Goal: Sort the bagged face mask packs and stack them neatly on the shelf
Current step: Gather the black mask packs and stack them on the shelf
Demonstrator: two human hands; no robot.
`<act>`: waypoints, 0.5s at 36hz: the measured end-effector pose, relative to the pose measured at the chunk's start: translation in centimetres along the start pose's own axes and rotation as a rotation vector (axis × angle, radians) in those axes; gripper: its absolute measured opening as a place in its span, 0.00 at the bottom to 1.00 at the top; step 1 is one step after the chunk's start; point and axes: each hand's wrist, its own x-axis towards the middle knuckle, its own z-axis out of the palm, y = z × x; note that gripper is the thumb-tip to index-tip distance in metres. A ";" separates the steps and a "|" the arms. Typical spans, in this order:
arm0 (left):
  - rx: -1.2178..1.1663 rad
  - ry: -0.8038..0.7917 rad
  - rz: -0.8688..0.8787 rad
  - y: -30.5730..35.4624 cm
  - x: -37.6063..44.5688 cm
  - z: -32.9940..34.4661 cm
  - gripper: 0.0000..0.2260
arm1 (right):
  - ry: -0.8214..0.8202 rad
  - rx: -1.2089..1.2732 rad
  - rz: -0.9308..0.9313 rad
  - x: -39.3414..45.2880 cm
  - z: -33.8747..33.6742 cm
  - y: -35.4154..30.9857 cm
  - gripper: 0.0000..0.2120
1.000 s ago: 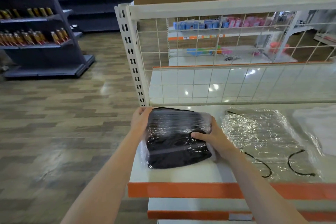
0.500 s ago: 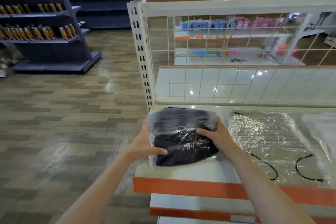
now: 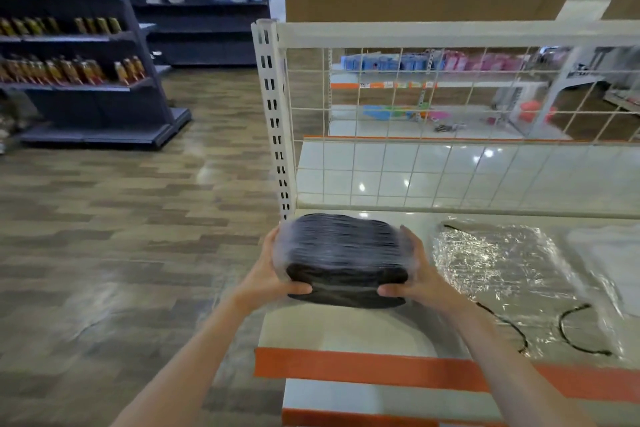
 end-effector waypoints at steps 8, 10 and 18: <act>-0.042 -0.022 0.016 0.5 1.2 0.5 0.52 | 0.165 -0.024 -0.084 0.6 0.5 -1.0 0.43; -0.054 -0.025 0.004 0.7 1.1 0.2 0.51 | 0.153 0.014 -0.083 0.5 0.3 -1.3 0.44; -0.152 -0.150 -0.063 0.1 0.5 -0.4 0.60 | 0.051 0.145 0.107 0.2 -0.5 0.8 0.64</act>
